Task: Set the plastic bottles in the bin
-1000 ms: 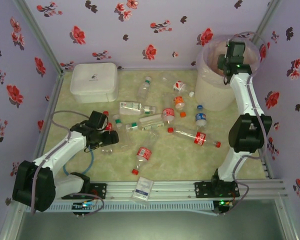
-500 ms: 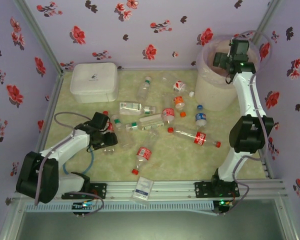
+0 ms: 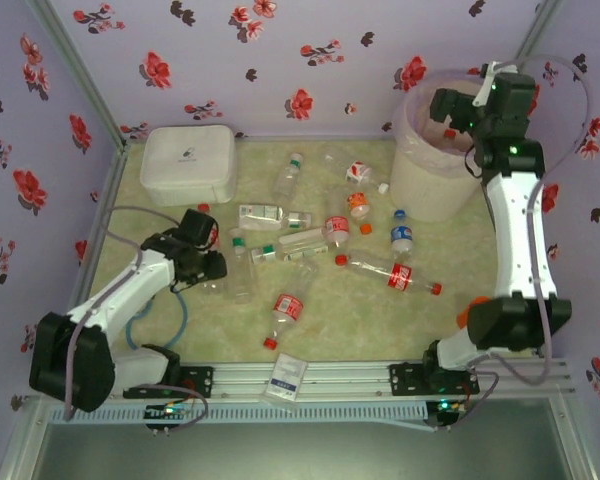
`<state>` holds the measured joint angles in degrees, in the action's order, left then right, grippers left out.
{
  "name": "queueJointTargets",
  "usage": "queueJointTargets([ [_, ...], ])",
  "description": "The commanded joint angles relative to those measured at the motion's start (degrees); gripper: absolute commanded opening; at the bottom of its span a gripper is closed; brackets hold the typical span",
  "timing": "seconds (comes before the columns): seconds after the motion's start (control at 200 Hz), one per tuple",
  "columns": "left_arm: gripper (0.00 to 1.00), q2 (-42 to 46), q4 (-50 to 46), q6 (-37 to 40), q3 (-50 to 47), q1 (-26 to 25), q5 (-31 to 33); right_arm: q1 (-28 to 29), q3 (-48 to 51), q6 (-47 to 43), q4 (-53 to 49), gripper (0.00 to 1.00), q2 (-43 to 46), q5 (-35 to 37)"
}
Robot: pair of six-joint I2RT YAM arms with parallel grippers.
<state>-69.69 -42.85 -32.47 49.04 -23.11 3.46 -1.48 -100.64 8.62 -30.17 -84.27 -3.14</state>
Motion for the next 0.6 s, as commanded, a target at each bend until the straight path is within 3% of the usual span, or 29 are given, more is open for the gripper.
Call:
queueJointTargets([
  [0.0,0.32,4.1,-5.9,3.6,6.9,0.2,3.3,3.5,8.9,0.8,6.8,1.00,7.5,-7.3],
  [0.105,0.22,5.2,-2.4,5.3,10.9,-0.7,2.4,5.4,14.6,4.9,9.5,0.97,12.3,-10.9],
  [0.22,0.00,4.0,9.3,8.5,11.8,-3.2,-2.9,8.0,16.5,8.4,8.5,0.90,13.5,-15.5],
  [0.325,0.00,1.3,20.2,10.2,11.6,-5.8,-7.6,11.2,16.6,10.5,6.6,0.81,11.4,-22.0],
  [0.44,0.00,-1.2,27.0,13.5,12.7,-10.4,-9.3,16.3,15.7,10.7,2.7,0.78,8.2,-23.7],
  [0.54,0.00,-2.8,30.5,16.5,13.1,-14.3,-9.8,18.4,18.4,15.9,7.7,0.79,6.7,-27.4],
  [0.595,0.00,-3.4,31.7,17.4,13.0,-15.8,-10.3,19.3,20.2,20.1,11.9,0.88,5.6,-30.0],
])
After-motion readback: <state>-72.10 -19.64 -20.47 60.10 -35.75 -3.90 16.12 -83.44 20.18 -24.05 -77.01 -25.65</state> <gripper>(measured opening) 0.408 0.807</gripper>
